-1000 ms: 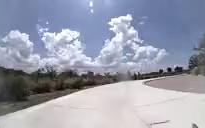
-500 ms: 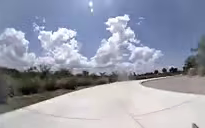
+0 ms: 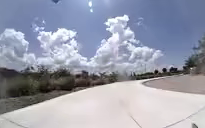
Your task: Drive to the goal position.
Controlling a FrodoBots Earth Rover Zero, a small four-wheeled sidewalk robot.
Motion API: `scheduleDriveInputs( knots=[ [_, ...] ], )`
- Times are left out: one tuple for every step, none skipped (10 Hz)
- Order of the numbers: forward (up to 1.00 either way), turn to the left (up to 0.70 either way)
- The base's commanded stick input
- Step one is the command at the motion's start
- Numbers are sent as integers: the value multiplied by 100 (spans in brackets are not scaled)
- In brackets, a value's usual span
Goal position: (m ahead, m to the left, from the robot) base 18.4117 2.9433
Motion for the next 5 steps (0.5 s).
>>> scheduleDriveInputs(
  knots=[
    [85,-7],
    [85,-16],
    [85,-26],
    [85,-35],
    [85,-35]
  ],
)
